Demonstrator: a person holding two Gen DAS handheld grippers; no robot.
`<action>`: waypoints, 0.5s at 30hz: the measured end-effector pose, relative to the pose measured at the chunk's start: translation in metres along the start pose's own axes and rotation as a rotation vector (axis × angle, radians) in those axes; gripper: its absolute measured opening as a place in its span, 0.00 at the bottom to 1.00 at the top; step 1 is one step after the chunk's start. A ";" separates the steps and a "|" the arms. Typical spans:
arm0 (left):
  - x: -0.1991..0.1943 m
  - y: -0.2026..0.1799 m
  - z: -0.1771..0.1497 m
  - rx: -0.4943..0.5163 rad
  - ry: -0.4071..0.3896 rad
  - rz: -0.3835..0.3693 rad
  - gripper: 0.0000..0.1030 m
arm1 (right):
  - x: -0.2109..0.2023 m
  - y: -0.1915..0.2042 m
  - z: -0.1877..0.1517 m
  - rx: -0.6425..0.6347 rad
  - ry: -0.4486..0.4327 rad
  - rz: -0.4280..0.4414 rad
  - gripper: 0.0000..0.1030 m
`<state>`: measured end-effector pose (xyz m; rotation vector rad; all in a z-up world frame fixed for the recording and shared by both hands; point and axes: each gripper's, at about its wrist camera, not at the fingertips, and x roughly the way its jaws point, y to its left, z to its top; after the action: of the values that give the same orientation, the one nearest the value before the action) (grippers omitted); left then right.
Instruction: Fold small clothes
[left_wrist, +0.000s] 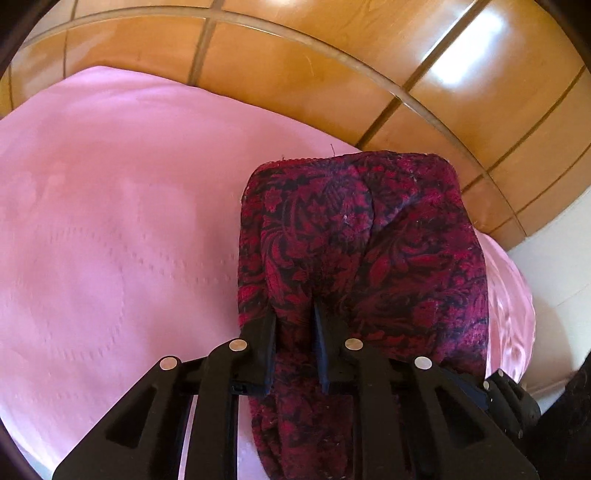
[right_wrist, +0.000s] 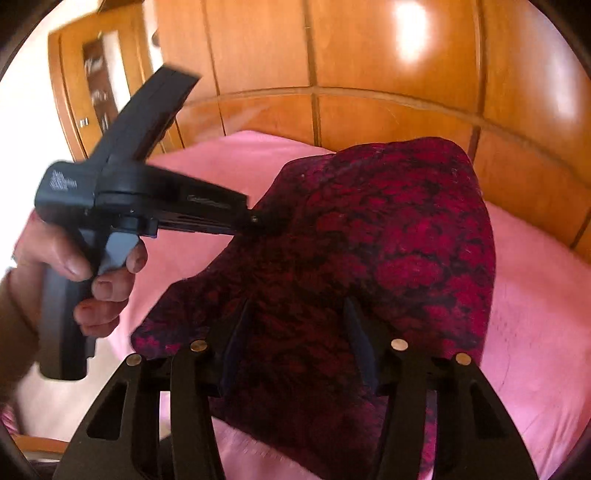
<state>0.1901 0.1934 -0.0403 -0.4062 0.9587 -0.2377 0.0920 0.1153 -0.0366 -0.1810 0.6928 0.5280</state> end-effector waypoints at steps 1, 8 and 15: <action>-0.003 -0.002 -0.001 -0.004 -0.009 -0.004 0.16 | -0.003 -0.005 0.000 0.012 0.005 0.024 0.50; -0.012 -0.019 -0.012 0.062 -0.091 0.072 0.16 | -0.041 -0.082 0.037 0.249 -0.007 0.311 0.53; -0.013 -0.025 -0.019 0.095 -0.124 0.111 0.16 | -0.003 -0.130 0.110 0.360 -0.003 0.179 0.53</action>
<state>0.1667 0.1715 -0.0293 -0.2759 0.8422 -0.1550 0.2188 0.0392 0.0474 0.2208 0.7933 0.5642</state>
